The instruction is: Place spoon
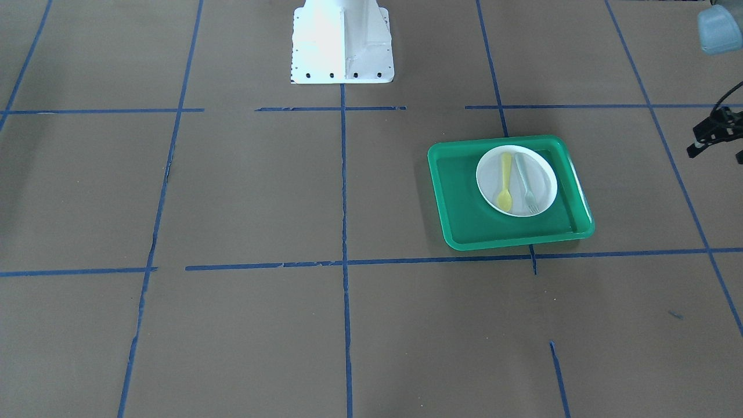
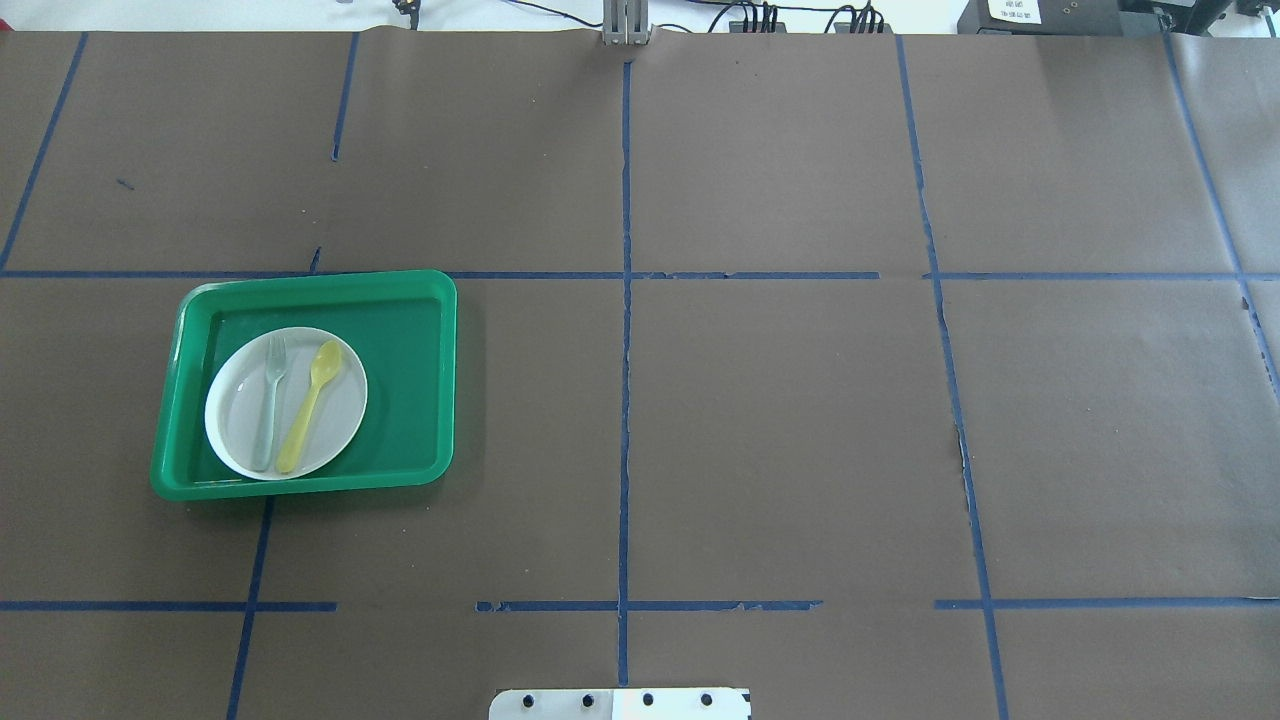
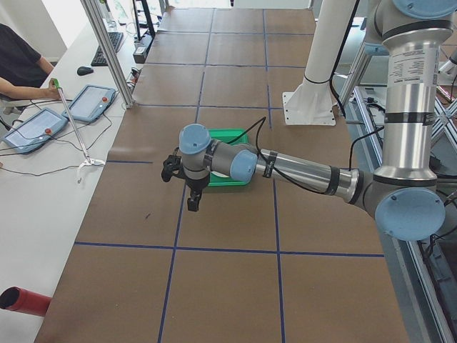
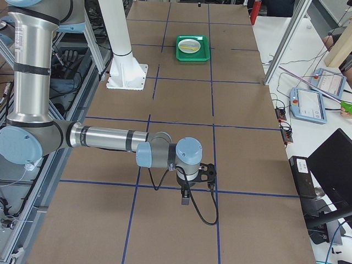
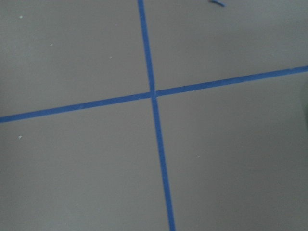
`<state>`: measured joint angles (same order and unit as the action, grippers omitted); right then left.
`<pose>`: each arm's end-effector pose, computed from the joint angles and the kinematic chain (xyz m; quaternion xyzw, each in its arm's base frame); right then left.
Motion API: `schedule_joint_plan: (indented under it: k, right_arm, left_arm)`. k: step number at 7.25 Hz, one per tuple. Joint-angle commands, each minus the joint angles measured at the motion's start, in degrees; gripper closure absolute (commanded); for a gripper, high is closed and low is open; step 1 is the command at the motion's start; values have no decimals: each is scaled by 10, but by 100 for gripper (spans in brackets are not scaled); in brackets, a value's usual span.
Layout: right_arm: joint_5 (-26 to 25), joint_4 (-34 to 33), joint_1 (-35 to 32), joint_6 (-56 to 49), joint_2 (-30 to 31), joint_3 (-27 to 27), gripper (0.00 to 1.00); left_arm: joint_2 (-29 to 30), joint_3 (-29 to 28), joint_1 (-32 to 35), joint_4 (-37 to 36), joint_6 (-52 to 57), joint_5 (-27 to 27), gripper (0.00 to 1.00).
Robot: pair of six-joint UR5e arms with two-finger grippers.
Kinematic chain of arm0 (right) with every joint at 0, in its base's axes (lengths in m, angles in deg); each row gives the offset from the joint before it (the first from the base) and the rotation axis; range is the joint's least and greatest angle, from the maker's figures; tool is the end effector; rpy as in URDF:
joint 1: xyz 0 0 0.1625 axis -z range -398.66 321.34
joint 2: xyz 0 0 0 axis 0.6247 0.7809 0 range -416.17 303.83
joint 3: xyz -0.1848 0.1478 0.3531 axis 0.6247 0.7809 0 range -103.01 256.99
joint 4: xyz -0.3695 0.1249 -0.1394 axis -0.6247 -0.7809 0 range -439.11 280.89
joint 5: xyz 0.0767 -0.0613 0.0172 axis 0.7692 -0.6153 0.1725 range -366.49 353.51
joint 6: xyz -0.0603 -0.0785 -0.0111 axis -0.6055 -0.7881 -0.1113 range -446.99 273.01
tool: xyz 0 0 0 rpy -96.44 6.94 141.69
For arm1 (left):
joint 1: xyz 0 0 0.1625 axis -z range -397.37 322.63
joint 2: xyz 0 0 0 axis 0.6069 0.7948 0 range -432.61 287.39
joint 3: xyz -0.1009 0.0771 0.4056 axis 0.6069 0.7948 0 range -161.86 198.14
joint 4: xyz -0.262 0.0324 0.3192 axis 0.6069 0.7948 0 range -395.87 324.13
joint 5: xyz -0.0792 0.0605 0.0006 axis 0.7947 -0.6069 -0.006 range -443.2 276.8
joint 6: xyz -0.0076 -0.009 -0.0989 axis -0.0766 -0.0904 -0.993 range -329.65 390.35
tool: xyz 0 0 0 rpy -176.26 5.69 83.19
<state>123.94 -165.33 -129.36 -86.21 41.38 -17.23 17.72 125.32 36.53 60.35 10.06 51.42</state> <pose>0.0740 -0.4351 0.6817 0.0034 -0.3456 0.0107 0.9383 0.0769 -0.4943 0.4942 0.0647 0.4123 0.0450 0.9076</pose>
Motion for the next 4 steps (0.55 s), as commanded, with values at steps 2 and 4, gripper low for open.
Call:
schedule_joint_plan:
  k: [2, 4]
  right_arm:
    - [0, 0, 0, 0, 0, 0, 0]
    - [0, 0, 0, 0, 0, 0, 0]
  left_arm:
    - [81, 28, -165, 1, -254, -16, 0]
    - [113, 9, -257, 4, -350, -125, 0]
